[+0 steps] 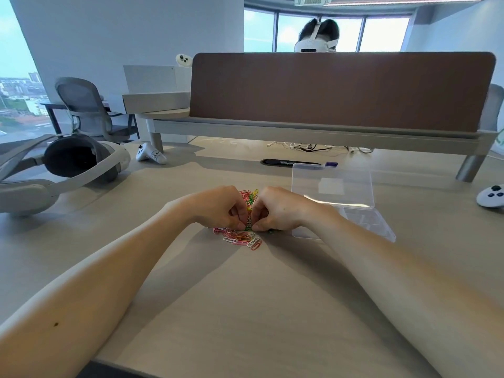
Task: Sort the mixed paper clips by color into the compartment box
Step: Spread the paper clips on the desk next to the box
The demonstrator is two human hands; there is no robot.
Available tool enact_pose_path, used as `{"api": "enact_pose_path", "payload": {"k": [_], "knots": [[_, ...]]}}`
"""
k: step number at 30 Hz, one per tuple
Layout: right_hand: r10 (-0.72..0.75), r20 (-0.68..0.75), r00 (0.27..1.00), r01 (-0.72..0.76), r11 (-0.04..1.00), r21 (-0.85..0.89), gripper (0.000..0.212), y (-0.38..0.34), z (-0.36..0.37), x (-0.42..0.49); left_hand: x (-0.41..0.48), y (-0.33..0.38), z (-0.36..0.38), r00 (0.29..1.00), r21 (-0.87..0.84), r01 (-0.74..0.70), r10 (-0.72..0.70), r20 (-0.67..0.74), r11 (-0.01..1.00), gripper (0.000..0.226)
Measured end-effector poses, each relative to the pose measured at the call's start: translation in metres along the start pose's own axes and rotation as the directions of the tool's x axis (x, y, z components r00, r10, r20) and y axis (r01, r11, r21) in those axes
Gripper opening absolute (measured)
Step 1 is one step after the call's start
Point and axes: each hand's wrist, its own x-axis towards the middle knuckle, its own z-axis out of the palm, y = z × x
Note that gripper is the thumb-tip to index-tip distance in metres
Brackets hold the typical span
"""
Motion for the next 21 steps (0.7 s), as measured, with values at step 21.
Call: {"api": "enact_pose_path", "payload": {"k": [21], "knots": [[0.145,-0.139,0.980,-0.098,0.950,0.296,0.016,0.019,-0.037,-0.025,0.013,0.024,-0.016,0.943,-0.277,-0.138,0.041,-0.330,0.951,0.009]]}}
